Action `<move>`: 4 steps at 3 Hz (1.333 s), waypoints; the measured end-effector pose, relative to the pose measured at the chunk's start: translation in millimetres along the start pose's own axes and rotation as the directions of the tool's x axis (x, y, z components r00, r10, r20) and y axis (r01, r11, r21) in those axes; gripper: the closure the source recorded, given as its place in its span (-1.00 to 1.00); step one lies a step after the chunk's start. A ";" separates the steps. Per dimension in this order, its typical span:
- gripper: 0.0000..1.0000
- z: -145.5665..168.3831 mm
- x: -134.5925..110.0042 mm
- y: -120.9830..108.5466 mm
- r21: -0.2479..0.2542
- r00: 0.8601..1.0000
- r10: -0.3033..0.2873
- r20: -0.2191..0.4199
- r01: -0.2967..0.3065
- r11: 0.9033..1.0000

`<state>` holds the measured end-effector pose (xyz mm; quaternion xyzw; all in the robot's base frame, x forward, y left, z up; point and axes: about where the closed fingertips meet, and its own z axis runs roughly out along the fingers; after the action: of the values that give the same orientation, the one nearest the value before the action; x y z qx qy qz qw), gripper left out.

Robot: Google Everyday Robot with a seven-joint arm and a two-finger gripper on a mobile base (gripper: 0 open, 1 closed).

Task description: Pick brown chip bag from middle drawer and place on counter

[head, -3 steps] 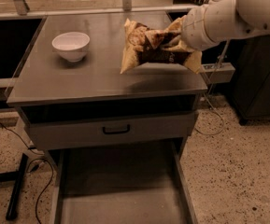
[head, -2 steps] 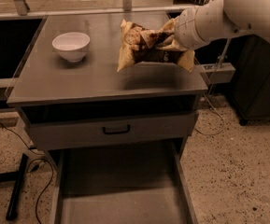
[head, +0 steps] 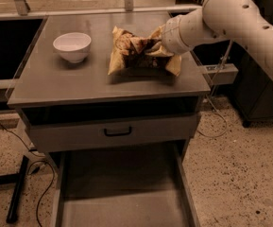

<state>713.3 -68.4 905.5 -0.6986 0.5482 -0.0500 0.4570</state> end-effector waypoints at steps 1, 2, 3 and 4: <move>0.63 1.3 -0.3 0.3 -0.001 1.000 0.000 0.001 0.000 1.000; 0.16 1.4 -0.4 0.3 -0.001 1.000 0.000 0.001 0.000 1.000; -0.30 1.4 -0.4 0.4 -0.001 1.000 0.000 0.002 0.000 1.000; -0.76 1.4 -0.4 0.4 -0.001 1.000 0.000 0.002 0.000 1.000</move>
Offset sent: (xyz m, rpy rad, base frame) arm 0.0004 0.0010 -0.0008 0.0005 0.0011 0.0015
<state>713.7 -67.2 904.5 -0.6990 0.5479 -0.0490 0.4569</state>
